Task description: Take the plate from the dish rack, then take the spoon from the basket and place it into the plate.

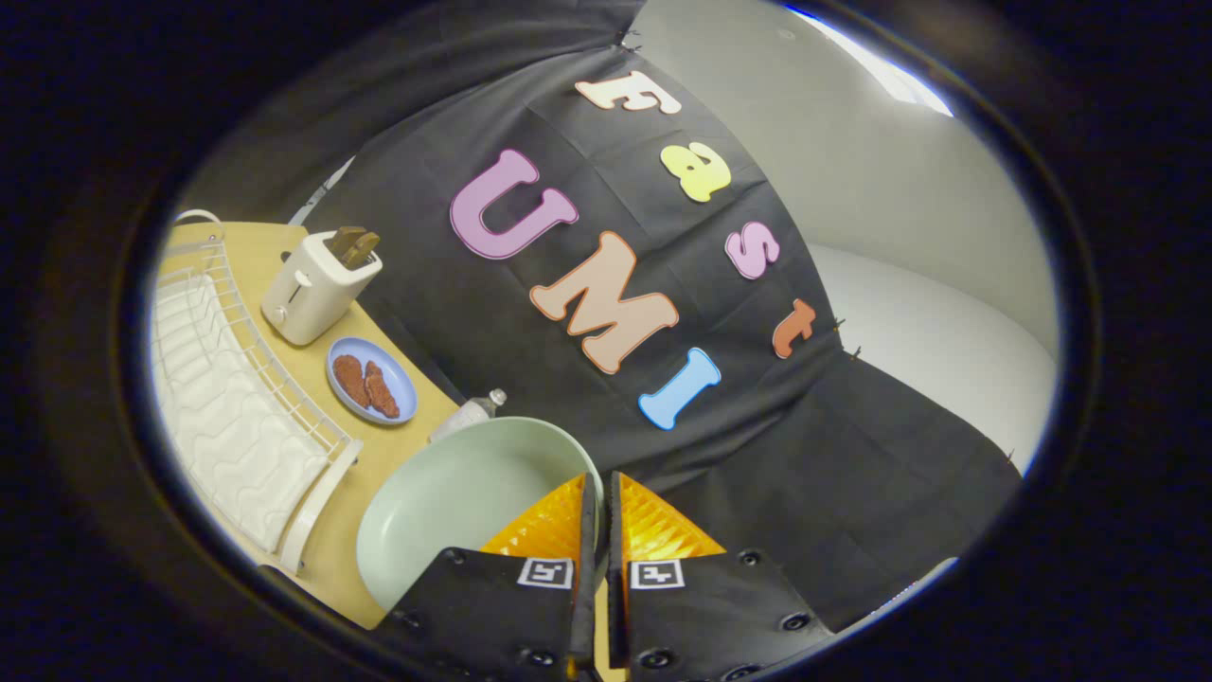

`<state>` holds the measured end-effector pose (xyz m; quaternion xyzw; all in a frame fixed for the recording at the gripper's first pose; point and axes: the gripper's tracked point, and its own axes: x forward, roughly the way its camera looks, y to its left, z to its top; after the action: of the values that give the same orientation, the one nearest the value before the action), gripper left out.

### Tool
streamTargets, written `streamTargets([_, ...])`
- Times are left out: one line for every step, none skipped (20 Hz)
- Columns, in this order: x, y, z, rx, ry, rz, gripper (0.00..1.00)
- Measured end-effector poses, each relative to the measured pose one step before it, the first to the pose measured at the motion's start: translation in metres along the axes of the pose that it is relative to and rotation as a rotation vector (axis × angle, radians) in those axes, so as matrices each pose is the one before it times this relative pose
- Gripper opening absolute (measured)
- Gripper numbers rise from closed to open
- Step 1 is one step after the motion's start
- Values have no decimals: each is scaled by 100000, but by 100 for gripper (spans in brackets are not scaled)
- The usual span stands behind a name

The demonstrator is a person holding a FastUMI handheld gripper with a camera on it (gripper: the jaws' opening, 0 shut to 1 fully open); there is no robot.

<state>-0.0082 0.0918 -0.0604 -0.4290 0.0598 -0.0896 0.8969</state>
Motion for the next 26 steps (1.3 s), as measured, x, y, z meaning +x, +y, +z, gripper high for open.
streamTargets([-261, -154, -538, -91, 227, 155, 8])
streamTargets([-219, -156, -503, 165, 185, 323, 8])
streamTargets([-159, 16, -572, 304, 258, 683, 8])
streamTargets([-178, 186, -792, 146, 608, 819, 8])
streamTargets([-272, 220, -676, 350, 356, 928, 8])
streamTargets([-187, 197, -725, 571, 480, 791, 8])
streamTargets([-232, 262, -800, 709, 807, 865, 8])
streamTargets([-128, 432, -890, 927, 879, 1156, 8])
streamTargets([-167, 424, -888, 705, 1187, 1269, 8])
streamTargets([-148, 391, -991, 562, 971, 1309, 8])
streamTargets([-271, 332, -707, 684, 543, 931, 8])
streamTargets([-122, 261, -626, 893, 264, 821, 8])
streamTargets([-200, 315, -740, 883, 464, 871, 8])
streamTargets([-83, 231, -823, 916, 652, 947, 8])
streamTargets([-139, 282, -719, 956, 400, 926, 8])
streamTargets([-17, 228, -1001, 910, 724, 756, 9])
streamTargets([47, 224, -908, 1216, 981, 925, 9])
streamTargets([56, 172, -929, 1738, 865, 810, 9])
streamTargets([68, 198, -981, 1931, 1070, 872, 9])
streamTargets([328, 96, -909, 2204, 938, 1003, 9])
streamTargets([245, 15, -798, 2301, 965, 844, 9])
streamTargets([104, -287, -969, 1303, 1202, -793, 10])
streamTargets([123, -449, -724, 1714, 938, -734, 9])
streamTargets([877, -410, -833, 2474, 615, 31, 7])
streamTargets([460, -221, -729, 2556, 998, 405, 6])
streamTargets([1142, -364, -871, 883, 871, -759, 5])
